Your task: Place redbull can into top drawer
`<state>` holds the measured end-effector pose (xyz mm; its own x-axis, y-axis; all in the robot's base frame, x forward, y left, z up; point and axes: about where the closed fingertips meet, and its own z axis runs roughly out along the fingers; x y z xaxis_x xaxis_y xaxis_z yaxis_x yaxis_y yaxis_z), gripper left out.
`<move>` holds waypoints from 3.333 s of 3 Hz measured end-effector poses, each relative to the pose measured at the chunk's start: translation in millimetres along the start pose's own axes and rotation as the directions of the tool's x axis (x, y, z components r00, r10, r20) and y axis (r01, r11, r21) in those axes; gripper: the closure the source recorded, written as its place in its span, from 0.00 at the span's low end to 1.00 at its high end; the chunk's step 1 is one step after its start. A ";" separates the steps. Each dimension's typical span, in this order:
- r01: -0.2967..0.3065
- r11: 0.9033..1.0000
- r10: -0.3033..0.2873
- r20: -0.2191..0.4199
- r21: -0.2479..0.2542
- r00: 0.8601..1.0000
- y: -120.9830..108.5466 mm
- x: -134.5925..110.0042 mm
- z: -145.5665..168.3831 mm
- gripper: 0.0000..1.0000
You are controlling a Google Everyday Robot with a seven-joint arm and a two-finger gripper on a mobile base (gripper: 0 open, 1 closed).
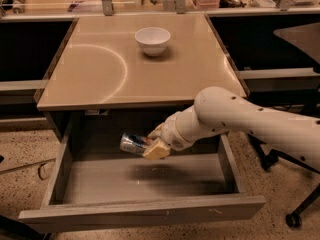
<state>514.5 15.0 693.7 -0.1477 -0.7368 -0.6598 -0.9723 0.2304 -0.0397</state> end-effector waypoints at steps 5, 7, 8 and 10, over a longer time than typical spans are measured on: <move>-0.057 0.995 0.043 -0.159 -0.085 0.986 2.6 36.6 83.7 1.00; -0.069 0.995 0.055 -0.183 -0.070 0.982 6.6 46.2 92.0 0.82; -0.069 0.995 0.055 -0.183 -0.070 0.982 6.7 46.2 92.0 0.58; -0.069 0.995 0.055 -0.183 -0.070 0.982 6.7 46.2 92.0 0.12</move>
Offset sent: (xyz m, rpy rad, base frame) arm 0.0256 0.0435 -0.0635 -0.1966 0.1345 0.0891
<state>517.9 41.0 594.0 -0.2319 -0.8267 -0.5126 -0.9701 0.2356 0.0589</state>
